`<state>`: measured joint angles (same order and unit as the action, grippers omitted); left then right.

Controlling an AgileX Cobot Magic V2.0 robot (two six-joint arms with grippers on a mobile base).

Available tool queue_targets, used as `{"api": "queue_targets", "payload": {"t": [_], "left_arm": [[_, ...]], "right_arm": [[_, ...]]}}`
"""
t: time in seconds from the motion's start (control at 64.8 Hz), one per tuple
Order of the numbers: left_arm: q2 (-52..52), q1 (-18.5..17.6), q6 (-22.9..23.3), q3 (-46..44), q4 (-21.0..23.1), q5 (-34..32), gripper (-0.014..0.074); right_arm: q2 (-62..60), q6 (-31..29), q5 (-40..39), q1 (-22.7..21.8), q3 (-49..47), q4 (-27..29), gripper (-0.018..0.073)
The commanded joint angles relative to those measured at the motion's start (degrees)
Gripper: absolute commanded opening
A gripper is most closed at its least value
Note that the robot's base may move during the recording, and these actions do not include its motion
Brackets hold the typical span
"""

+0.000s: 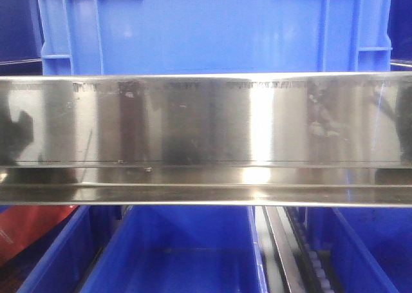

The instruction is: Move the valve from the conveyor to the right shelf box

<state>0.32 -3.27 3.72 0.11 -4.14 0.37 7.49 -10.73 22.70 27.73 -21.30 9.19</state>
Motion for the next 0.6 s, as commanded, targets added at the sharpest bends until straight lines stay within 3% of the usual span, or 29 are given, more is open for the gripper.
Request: {"api": "queue_targets", "payload": {"t": [0.0,0.232,0.402,0.587], "left_arm": [[-0.32,0.29,1.02,-0.11,-0.18,-1.08,-0.0111],[-0.32,0.54,1.02,-0.11,-0.04,-1.10,-0.0111],[-0.32,3.68,1.02,-0.11,-0.04,-1.45,-0.0111],[-0.32,3.56,1.02,-0.11,-0.04,-1.58,-0.0111]], "right_arm": [[-0.27,-0.21,-1.33,-0.15,0.13,-0.44,-0.0162],[-0.27,-0.21,-1.33,-0.15,0.13,-0.44,-0.0162],[-0.27,-0.21,-1.33,-0.15,0.13,-0.44,-0.0162],[-0.27,-0.21,-1.33,-0.15,0.13,-0.44,-0.0162]]}}
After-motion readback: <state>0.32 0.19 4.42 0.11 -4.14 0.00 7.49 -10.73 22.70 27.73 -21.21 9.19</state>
